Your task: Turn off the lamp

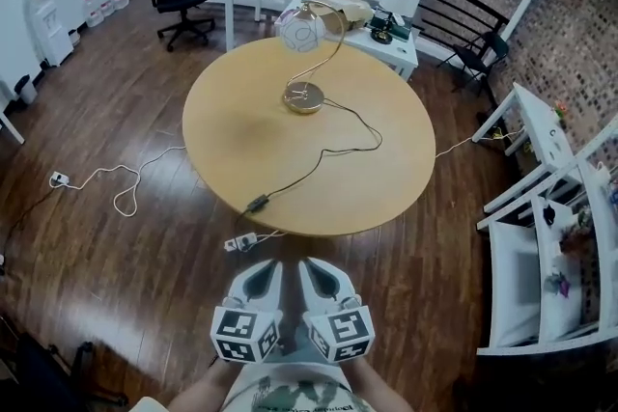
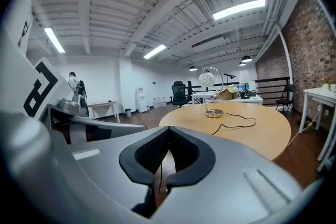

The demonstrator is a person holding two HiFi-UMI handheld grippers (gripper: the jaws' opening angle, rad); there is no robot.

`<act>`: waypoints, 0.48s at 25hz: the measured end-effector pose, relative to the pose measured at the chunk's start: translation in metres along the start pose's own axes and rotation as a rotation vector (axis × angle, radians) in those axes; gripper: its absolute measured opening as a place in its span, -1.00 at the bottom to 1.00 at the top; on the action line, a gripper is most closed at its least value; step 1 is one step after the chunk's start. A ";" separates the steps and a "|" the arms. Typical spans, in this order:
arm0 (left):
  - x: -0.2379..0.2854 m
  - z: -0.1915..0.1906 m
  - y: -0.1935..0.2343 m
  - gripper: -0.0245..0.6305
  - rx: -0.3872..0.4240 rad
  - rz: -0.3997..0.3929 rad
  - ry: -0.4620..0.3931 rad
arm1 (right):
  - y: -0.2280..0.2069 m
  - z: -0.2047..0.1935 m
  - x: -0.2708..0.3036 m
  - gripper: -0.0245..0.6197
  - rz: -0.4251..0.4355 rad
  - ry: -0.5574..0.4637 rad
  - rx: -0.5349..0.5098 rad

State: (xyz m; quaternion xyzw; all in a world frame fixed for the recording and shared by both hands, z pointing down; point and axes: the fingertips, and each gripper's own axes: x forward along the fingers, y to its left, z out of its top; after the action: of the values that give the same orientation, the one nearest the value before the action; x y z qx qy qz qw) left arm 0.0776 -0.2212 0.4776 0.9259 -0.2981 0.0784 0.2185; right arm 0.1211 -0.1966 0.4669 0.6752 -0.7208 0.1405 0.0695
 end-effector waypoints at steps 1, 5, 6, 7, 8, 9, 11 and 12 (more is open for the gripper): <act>-0.002 0.000 -0.006 -0.93 0.008 -0.006 -0.004 | 0.001 0.003 -0.006 -0.93 -0.001 -0.011 0.008; -0.004 0.002 -0.023 -0.93 0.034 -0.024 -0.017 | -0.002 0.009 -0.023 -0.93 -0.011 -0.043 0.008; -0.004 0.002 -0.027 -0.93 0.039 -0.028 -0.019 | -0.004 0.009 -0.025 -0.93 -0.015 -0.047 0.008; -0.003 0.002 -0.030 -0.93 0.046 -0.032 -0.020 | -0.006 0.009 -0.027 -0.93 -0.018 -0.051 0.011; -0.002 0.003 -0.033 -0.93 0.052 -0.035 -0.022 | -0.009 0.009 -0.029 -0.93 -0.021 -0.054 0.015; -0.001 0.004 -0.036 -0.93 0.059 -0.037 -0.024 | -0.011 0.010 -0.031 -0.93 -0.023 -0.057 0.018; 0.000 0.007 -0.039 -0.93 0.065 -0.035 -0.031 | -0.014 0.011 -0.034 -0.93 -0.021 -0.061 0.021; 0.000 0.008 -0.041 -0.93 0.065 -0.033 -0.034 | -0.014 0.012 -0.034 -0.93 -0.019 -0.062 0.020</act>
State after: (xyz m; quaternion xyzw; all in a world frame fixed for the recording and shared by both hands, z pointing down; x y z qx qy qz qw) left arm 0.1015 -0.1949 0.4560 0.9384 -0.2839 0.0686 0.1845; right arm 0.1389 -0.1679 0.4473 0.6867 -0.7148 0.1258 0.0416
